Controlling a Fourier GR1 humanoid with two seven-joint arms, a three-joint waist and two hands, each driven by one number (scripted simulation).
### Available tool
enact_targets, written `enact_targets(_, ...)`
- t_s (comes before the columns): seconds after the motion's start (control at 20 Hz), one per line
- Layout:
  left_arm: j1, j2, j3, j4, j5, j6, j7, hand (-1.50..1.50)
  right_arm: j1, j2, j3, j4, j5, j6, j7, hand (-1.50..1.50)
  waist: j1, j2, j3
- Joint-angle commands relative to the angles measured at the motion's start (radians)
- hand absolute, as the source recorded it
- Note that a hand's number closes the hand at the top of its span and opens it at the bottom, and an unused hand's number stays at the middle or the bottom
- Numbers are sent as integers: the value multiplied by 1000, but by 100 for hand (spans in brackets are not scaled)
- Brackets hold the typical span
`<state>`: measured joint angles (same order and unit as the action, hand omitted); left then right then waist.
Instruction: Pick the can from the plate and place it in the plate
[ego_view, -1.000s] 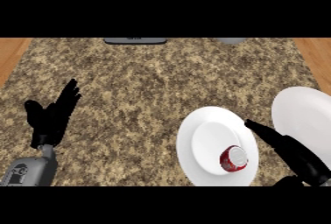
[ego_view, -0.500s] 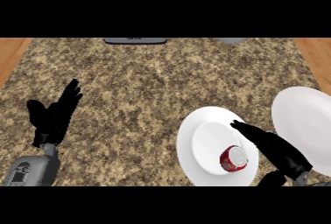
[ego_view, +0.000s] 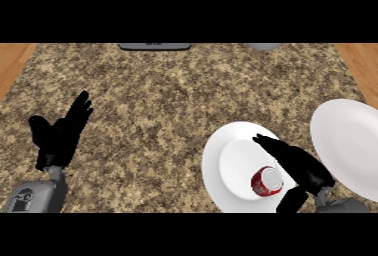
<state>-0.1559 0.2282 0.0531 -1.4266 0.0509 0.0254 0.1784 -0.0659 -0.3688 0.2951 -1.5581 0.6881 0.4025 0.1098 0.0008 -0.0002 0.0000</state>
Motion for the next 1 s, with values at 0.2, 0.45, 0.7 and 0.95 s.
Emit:
enact_targets(0.2, -82, -10, 27, 70, -19, -10, 22, 0, -9, 19, 21, 98, 89, 31, -83, -150, -2, 1, 0)
enact_targets(0.45, 18, -7, 43, 37, -10, -42, -49, 0, 2, 11, 54, 23, 109, 68, -144, 150, -1, 0, 0)
enact_targets(0.7, 33, 5, 44, -79, -13, -56, 48, 0, 15, 74, 30, 106, 140, 1, -187, 150, 1, -1, 0)
enact_targets(0.95, 33, -18, 52, -16, -17, -55, -13, 0, 79, 160, 30, -43, 154, -8, -21, 150, -4, -1, 0)
